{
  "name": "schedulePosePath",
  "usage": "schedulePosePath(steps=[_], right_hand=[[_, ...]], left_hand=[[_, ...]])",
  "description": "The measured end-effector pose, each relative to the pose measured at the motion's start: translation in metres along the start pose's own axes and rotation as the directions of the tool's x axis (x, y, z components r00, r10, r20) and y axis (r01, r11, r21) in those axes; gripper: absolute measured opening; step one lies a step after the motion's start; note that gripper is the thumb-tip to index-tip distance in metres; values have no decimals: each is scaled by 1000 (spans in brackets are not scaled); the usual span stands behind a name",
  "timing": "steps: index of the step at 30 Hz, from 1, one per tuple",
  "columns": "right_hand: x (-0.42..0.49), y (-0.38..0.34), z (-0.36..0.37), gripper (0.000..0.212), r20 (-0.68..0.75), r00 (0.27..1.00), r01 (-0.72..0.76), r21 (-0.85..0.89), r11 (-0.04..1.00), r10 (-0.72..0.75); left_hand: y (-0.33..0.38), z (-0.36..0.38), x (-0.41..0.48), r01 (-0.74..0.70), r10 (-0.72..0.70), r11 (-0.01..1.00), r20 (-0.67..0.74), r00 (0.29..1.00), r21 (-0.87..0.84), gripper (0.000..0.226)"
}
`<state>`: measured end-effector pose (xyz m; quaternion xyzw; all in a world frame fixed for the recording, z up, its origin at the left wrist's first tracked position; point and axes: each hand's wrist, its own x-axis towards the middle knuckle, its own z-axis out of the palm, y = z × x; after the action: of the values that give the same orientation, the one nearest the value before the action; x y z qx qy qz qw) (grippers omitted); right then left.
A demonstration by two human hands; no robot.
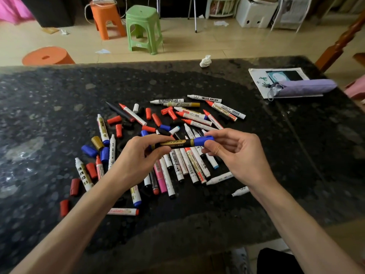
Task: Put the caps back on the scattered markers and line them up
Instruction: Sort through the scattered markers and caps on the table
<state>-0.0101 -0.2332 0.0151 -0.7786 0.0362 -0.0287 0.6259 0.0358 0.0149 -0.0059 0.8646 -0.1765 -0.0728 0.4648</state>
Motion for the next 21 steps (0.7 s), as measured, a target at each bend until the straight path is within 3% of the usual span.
schedulePosePath(steps=[8,13,17,19,21], right_hand=[[-7,4,4,22,-40,998,-45,55,997,47],[-1,5,-4,19,65,996,-50,-113,992,58],[6,8,-19,18,151,988,27,-304,952,20],[13,18,-40,16,34,999,-5,-263,965,15],[20,33,-72,16,-196,979,-89,-206,974,48]], left_hand=[[2,5,-3,15,-14,999,35,999,-30,25],[1,9,4,-50,50,996,-1,999,72,23],[5,25,11,-94,98,991,-34,995,93,37],[1,32,15,-50,53,997,-45,998,65,58],[-2,34,17,-2,5,998,-50,999,63,63]])
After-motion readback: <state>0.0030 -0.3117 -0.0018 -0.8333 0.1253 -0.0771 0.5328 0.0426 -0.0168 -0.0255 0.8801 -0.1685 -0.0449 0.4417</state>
